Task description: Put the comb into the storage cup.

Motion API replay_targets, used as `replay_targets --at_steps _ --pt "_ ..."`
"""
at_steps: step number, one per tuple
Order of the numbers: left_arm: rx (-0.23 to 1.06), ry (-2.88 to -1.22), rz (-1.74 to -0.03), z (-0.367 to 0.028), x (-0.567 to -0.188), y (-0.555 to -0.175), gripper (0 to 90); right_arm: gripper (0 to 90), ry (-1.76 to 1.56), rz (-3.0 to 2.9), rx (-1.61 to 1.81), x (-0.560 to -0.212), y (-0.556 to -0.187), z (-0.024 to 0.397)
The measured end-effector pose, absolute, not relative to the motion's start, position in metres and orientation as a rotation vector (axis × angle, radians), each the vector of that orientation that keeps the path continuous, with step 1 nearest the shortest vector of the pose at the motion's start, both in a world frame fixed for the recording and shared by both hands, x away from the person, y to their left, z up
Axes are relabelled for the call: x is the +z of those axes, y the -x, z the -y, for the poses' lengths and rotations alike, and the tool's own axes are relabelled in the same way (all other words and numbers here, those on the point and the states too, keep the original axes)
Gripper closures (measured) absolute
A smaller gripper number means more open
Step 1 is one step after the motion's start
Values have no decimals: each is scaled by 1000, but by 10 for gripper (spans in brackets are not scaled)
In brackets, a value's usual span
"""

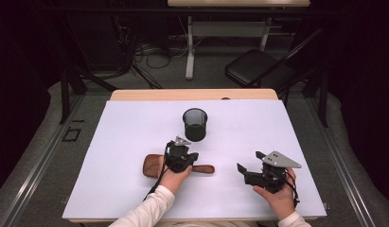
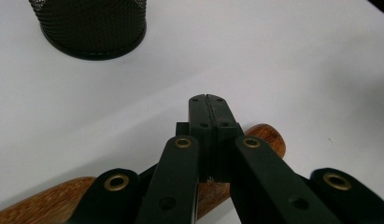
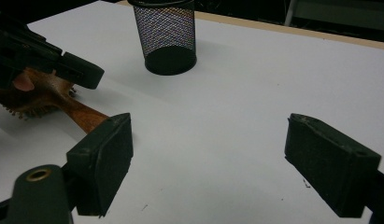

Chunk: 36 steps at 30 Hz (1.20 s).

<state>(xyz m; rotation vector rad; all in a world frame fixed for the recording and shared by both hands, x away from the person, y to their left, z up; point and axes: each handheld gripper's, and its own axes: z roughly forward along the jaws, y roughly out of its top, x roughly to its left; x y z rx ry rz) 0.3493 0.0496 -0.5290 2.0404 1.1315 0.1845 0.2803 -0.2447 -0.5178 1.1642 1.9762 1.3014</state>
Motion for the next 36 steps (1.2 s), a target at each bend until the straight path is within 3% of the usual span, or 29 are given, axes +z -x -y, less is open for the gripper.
replay_targets --at_steps 36 --pt "146 -2189 -1068 -32 -540 -332 900 156 -1165 -1986 1300 -518 -281 247"
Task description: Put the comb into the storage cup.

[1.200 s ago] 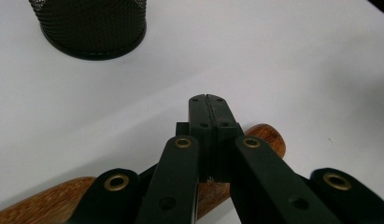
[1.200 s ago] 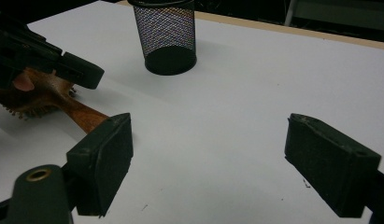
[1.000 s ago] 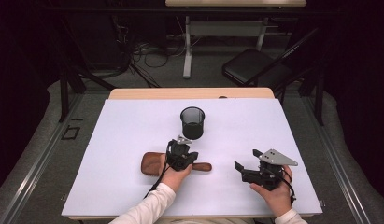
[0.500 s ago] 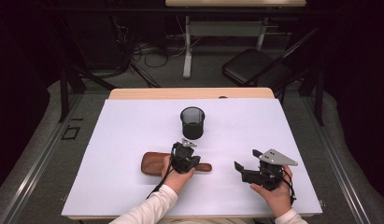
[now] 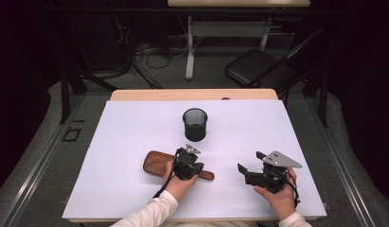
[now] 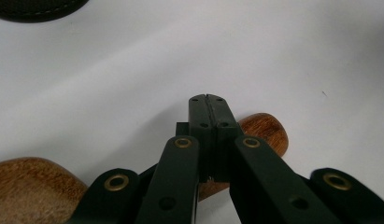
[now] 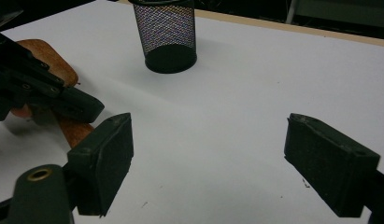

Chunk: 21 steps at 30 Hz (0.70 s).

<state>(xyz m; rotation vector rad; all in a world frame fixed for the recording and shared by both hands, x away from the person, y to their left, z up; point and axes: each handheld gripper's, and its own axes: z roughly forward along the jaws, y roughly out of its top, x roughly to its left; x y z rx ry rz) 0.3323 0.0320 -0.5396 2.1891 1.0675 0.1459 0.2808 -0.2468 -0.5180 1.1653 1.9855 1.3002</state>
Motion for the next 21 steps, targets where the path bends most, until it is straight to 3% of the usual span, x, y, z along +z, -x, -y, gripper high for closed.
replay_targets --at_steps 21 --pt "96 -2230 -1010 -54 -540 -307 900 158 -1166 -1988 1297 -519 -281 246"
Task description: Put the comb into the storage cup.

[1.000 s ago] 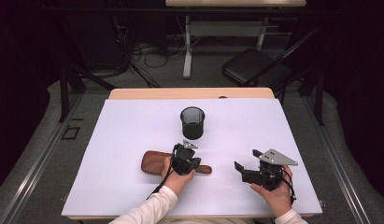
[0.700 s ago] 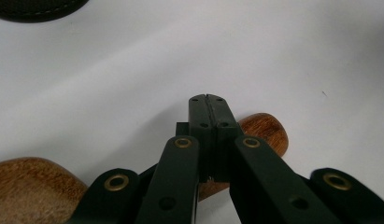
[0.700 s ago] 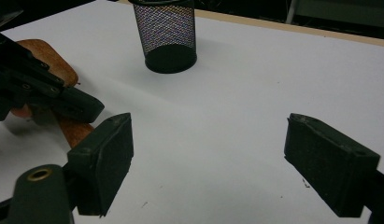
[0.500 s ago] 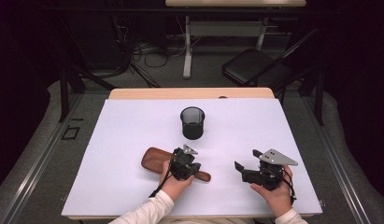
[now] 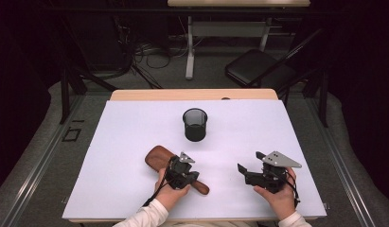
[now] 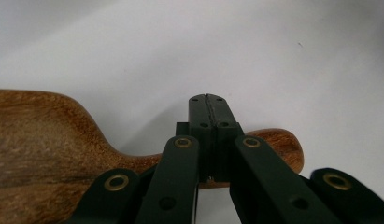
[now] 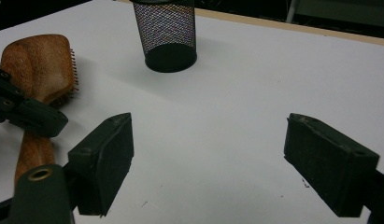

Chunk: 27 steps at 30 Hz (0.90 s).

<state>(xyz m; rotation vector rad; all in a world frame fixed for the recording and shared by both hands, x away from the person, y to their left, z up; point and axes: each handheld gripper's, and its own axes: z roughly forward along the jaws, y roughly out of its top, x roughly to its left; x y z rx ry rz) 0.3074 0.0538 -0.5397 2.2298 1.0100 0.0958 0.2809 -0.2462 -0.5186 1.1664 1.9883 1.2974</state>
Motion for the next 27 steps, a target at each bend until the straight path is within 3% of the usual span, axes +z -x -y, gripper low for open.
replay_targets --at_steps 27 --pt "46 -2245 -1009 -82 -541 -282 900 161 -1164 -1994 1293 -519 -281 245"
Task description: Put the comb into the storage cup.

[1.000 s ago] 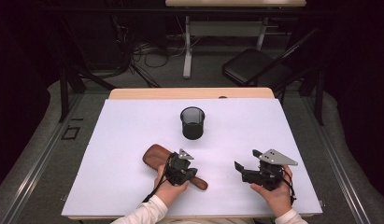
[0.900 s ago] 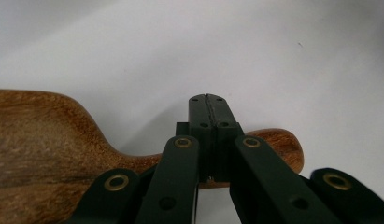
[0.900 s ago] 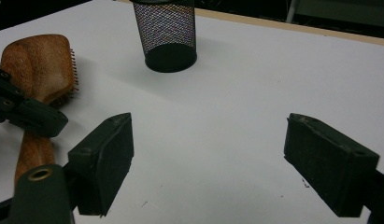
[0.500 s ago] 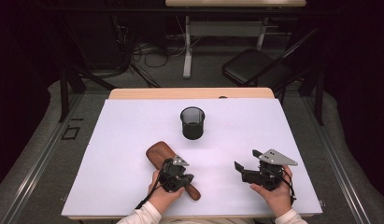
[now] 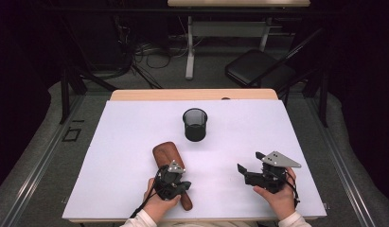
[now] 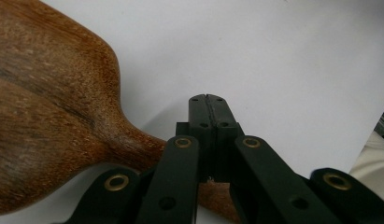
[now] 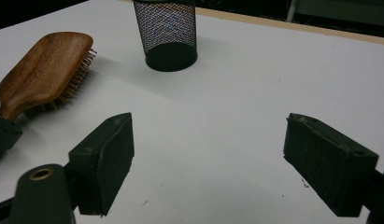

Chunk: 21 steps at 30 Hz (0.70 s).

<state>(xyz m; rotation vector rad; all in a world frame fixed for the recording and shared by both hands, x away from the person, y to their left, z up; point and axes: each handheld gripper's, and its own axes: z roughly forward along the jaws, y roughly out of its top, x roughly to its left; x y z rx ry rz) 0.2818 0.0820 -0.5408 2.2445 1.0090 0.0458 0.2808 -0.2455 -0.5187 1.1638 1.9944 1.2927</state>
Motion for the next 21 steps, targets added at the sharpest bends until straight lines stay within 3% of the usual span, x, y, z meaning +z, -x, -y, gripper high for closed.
replay_targets --at_steps 21 --pt "57 -2235 -1081 -118 -542 -270 900 161 -1177 -1999 1289 -519 -281 245"
